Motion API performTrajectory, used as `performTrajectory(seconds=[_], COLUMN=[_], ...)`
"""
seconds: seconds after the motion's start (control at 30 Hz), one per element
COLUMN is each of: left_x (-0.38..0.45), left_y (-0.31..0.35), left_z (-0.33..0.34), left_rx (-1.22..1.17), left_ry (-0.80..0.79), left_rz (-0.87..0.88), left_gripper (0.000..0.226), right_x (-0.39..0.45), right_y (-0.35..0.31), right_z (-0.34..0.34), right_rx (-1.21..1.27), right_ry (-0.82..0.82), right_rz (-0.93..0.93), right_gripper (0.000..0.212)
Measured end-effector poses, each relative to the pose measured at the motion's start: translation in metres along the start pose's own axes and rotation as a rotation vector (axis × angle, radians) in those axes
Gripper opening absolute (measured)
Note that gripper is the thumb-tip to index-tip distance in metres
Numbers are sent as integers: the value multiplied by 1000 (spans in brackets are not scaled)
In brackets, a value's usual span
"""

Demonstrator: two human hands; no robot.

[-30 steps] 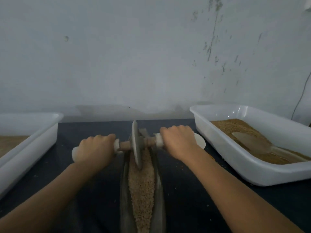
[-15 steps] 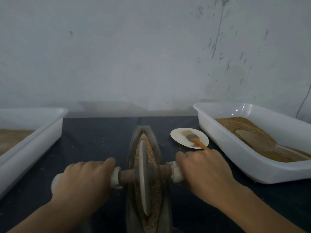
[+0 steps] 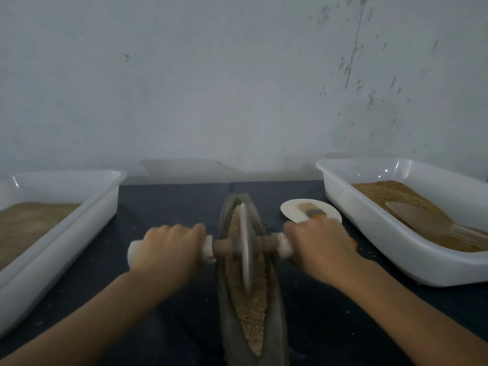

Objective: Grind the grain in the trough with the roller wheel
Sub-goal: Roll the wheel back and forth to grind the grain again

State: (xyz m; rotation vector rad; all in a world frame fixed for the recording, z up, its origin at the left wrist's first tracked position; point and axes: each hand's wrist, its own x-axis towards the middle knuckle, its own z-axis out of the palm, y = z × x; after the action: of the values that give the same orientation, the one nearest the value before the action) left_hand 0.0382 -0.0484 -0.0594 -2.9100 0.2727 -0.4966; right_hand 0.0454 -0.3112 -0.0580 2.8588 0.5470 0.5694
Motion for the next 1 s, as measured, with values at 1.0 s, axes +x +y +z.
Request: performTrajectory(seconds=[1.0], left_x=[-53], left_y=[-9], left_z=[-12], left_rx=[25], left_ry=[168], left_rz=[185], left_gripper=[54], right_x=[-38], right_y=[-5], right_z=[-23], right_rx=[-73], right_ry=[97], right_rz=[-162], right_gripper=[48])
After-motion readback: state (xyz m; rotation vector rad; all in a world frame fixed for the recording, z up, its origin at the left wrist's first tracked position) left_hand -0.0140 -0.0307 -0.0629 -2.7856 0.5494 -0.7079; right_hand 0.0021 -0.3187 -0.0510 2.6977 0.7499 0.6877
